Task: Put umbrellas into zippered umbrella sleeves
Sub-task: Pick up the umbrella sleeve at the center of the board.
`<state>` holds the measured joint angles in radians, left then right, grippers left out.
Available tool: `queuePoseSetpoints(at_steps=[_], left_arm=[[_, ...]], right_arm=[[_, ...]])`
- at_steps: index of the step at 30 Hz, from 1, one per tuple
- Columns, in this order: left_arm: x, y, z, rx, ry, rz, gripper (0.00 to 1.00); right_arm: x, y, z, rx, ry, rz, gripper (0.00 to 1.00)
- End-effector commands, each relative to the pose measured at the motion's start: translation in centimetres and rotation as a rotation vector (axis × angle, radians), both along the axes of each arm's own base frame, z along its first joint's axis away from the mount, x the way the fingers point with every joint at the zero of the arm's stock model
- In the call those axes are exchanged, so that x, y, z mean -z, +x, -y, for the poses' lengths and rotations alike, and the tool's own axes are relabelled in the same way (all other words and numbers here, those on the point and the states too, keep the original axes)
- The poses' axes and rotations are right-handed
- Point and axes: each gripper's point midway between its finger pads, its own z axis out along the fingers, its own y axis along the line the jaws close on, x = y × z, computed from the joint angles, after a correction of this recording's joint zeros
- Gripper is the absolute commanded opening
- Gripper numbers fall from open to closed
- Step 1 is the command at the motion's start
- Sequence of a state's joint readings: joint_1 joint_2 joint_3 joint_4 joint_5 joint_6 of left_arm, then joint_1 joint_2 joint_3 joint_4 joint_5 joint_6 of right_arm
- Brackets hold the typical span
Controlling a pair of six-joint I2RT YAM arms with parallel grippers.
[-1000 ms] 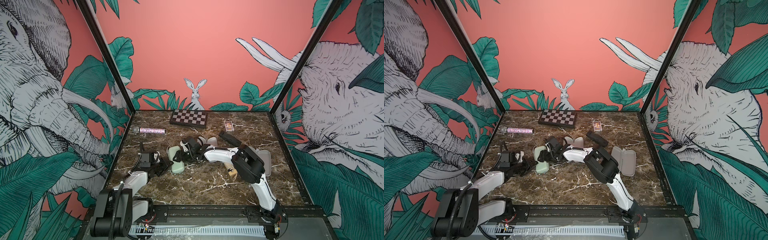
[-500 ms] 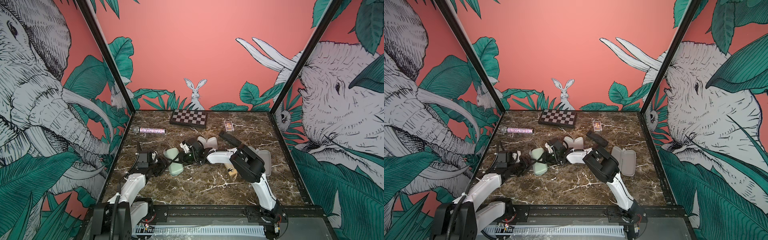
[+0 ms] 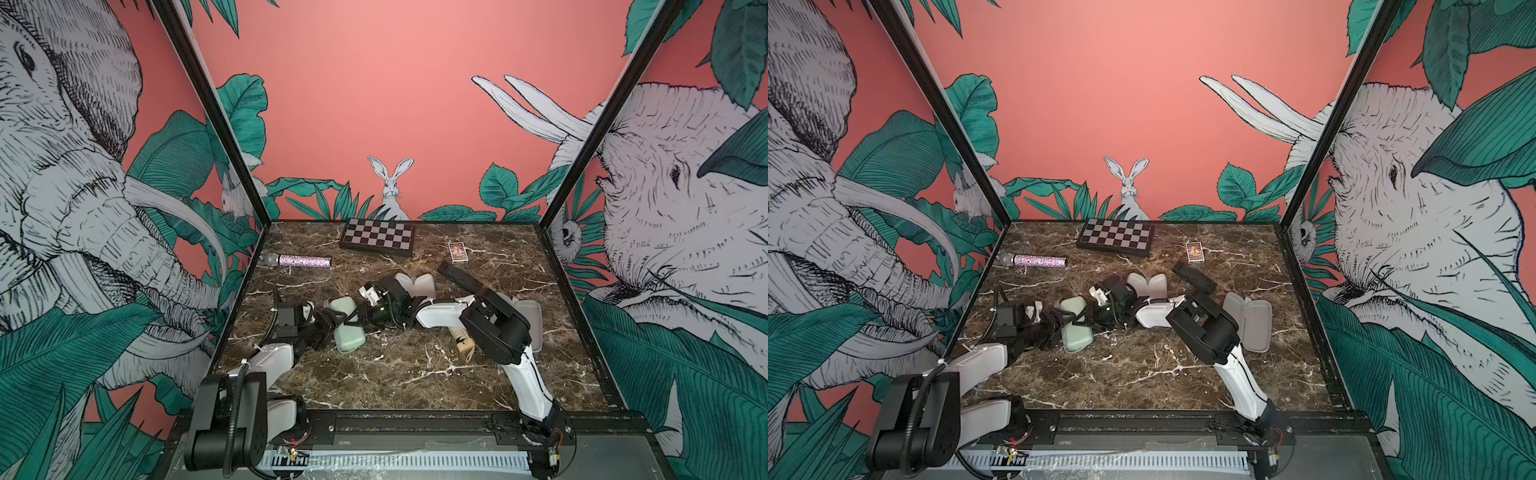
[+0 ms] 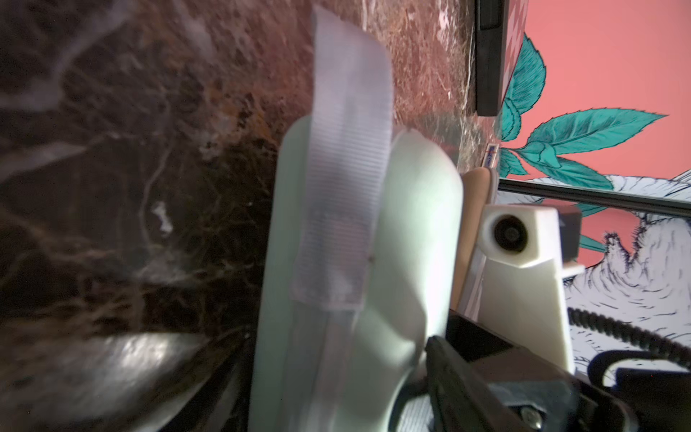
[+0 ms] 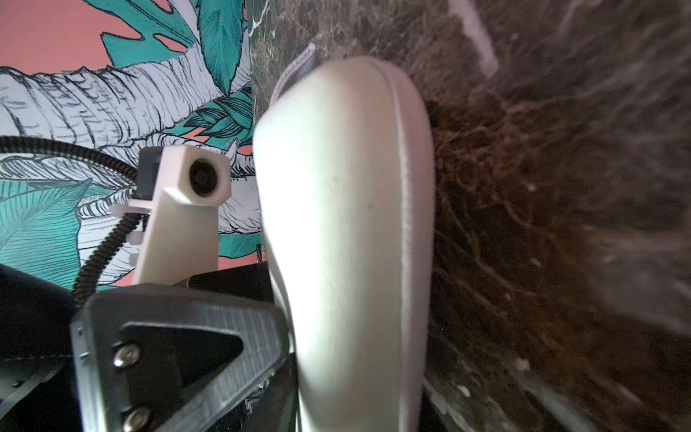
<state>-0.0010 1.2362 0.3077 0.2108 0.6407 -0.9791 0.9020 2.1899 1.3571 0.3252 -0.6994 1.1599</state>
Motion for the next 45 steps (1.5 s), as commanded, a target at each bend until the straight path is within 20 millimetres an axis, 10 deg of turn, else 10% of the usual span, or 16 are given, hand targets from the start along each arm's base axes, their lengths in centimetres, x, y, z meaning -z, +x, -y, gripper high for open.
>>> queuePoseSetpoints(at_steps=[1, 13, 25, 39, 45], left_arm=[[-3.9, 2.3, 1.1, 0.001, -0.135, 0.142, 0.64], [-7.1, 4.2, 1.3, -0.037, -0.236, 0.233, 0.30], [-9.3, 3.6, 3.0, -0.013, -0.264, 0.262, 0.28], [-9.9, 3.4, 2.8, -0.008, -0.222, 0.265, 0.36], [-11.3, 3.1, 3.2, 0.037, -0.234, 0.304, 0.56]], right_arm=[[-6.6, -0.4, -1.2, -0.057, 0.137, 0.075, 0.38], [-8.4, -0.9, 1.9, -0.117, 0.152, 0.090, 0.67], [-6.3, 0.1, 2.6, -0.057, 0.124, 0.053, 0.95], [-8.8, -1.0, 2.7, -0.102, 0.192, 0.096, 0.61], [-10.2, -1.4, 1.9, -0.143, 0.281, 0.070, 0.44]])
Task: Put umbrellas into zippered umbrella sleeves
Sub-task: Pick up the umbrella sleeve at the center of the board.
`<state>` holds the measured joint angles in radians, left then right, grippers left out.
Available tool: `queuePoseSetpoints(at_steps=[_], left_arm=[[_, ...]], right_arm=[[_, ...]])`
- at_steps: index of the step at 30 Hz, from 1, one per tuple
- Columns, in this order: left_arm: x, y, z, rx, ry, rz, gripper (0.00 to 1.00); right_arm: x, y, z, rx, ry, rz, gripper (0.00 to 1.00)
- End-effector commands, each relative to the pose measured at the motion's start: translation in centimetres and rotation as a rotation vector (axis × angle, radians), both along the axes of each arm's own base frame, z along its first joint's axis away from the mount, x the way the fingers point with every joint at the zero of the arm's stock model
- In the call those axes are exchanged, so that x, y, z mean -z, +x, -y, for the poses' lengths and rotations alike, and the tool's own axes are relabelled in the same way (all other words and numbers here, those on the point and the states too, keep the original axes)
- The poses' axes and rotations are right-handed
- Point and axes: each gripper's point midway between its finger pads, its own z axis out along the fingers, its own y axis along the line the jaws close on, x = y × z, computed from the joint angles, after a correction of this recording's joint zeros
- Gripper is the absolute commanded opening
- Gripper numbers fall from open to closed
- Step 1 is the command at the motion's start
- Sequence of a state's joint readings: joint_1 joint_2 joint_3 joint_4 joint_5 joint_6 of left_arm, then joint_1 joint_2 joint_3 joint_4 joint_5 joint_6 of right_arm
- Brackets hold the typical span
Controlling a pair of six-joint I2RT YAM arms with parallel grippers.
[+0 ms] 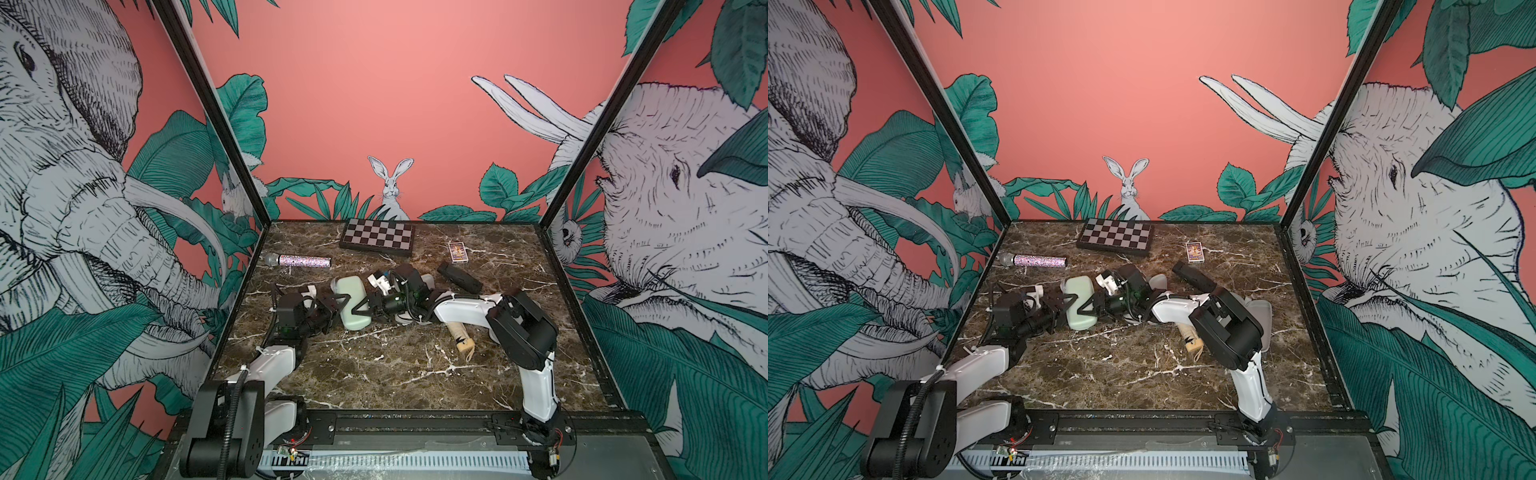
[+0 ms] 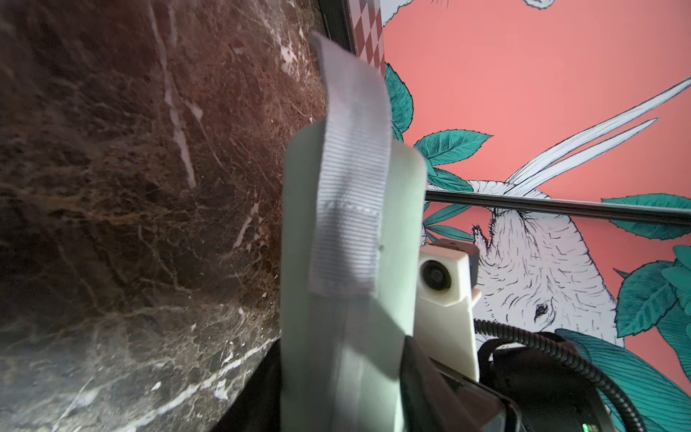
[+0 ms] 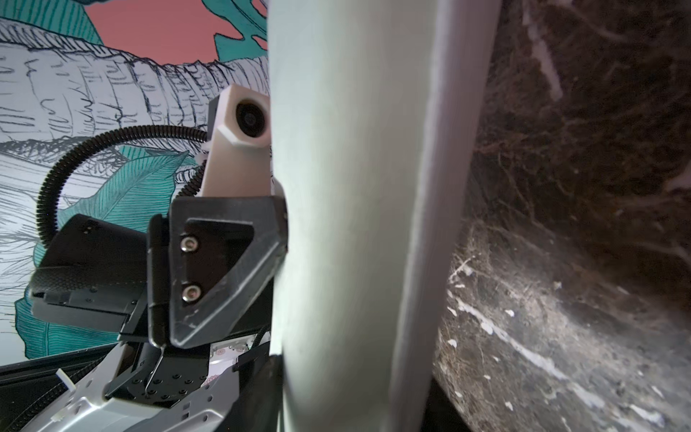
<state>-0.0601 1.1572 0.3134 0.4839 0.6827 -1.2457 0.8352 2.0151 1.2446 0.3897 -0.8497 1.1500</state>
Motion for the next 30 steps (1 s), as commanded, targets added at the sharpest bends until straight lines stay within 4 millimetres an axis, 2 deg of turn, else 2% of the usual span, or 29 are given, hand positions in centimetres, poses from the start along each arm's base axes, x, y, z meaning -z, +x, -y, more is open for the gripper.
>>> queuePoseSetpoints(at_steps=[1, 4, 8, 13, 17, 19, 23, 27, 30], left_arm=[[-4.2, 0.4, 0.8, 0.064, -0.019, 0.128, 0.59], [-4.6, 0.4, 0.4, 0.079, -0.002, 0.142, 0.63], [-4.7, 0.6, 0.3, 0.093, -0.009, 0.146, 0.62], [-5.1, 0.8, 0.4, 0.105, -0.025, 0.155, 0.59], [-3.9, 0.9, 0.5, 0.112, -0.023, 0.133, 0.59], [-3.8, 1.3, 0.6, 0.111, -0.044, 0.135, 0.58], [-4.1, 2.0, 0.8, 0.111, -0.063, 0.142, 0.55], [-3.4, 2.2, 0.9, 0.124, -0.035, 0.119, 0.69], [-2.7, 2.1, 0.9, 0.133, -0.005, 0.103, 0.71]], right_arm=[[-3.7, -1.3, -1.2, -0.093, 0.147, 0.035, 0.42], [-4.6, -2.1, -1.1, -0.146, 0.174, 0.026, 0.40], [-5.2, -3.0, -0.9, -0.199, 0.174, 0.018, 0.38], [-4.6, -3.0, -0.9, -0.209, 0.146, 0.015, 0.39], [-4.7, -3.1, -1.1, -0.227, 0.169, -0.009, 0.40], [-5.8, -3.0, -1.5, -0.242, 0.193, 0.007, 0.40], [-6.2, -3.2, -1.6, -0.268, 0.209, 0.004, 0.40], [-6.2, -3.4, -1.6, -0.280, 0.218, -0.006, 0.38], [-6.0, -3.5, -1.4, -0.282, 0.218, -0.008, 0.38]])
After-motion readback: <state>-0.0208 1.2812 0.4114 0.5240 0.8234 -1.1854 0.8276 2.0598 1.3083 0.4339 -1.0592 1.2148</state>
